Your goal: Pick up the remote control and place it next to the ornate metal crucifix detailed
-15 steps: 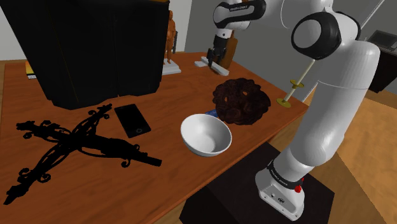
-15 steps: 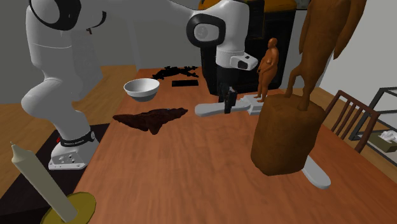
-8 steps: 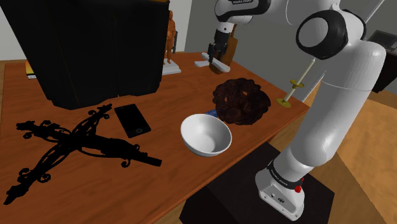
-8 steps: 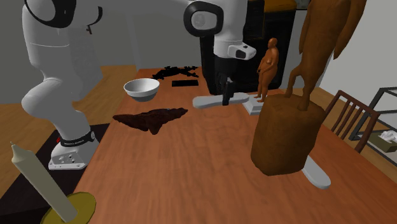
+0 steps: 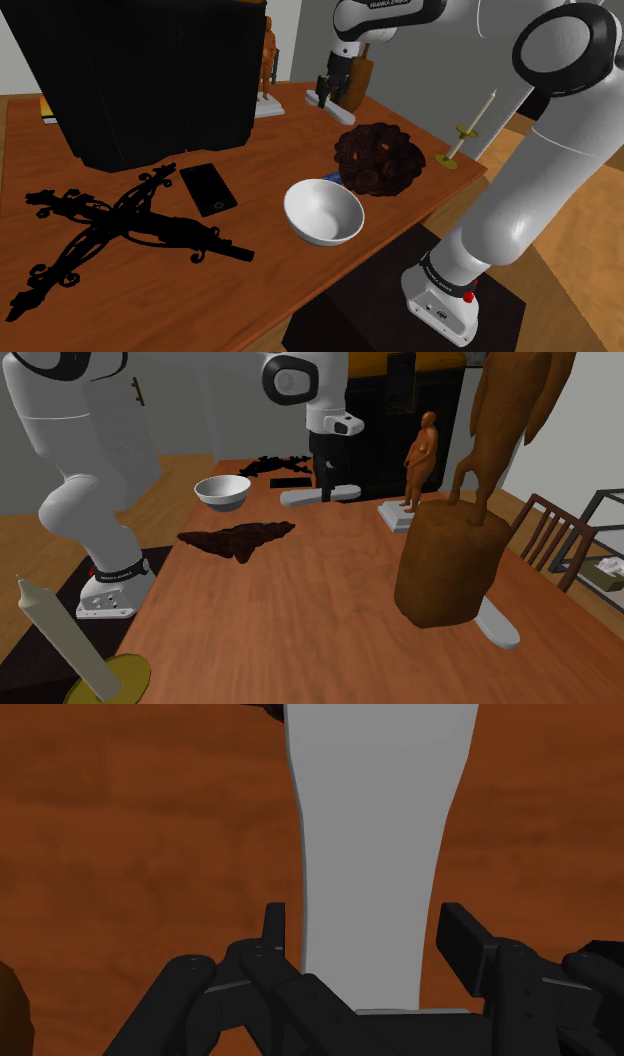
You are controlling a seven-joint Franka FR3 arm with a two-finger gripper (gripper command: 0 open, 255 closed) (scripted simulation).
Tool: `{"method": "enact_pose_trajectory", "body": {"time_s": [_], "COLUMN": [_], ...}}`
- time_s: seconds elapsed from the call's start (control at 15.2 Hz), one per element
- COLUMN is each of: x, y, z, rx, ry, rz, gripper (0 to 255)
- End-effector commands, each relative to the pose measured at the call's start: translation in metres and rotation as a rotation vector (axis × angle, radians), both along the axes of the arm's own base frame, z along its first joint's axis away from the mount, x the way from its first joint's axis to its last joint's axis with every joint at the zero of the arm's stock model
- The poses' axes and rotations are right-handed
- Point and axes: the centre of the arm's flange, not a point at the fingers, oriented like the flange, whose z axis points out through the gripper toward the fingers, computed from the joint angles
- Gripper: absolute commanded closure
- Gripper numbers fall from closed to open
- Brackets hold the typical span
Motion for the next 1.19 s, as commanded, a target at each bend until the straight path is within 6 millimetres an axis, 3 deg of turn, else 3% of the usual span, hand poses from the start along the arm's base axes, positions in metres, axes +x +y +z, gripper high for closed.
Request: {"method": "enact_pose_trajectory", "body": {"time_s": [0.0, 1.12], "x": [-0.011, -0.104], "y": [0.026, 0.23], "z": [0.002, 0.003], "rx": [-0.001, -0.001], "ry": [-0.001, -0.001], "rz": [-0.001, -0.001], "gripper": [255, 255]}}
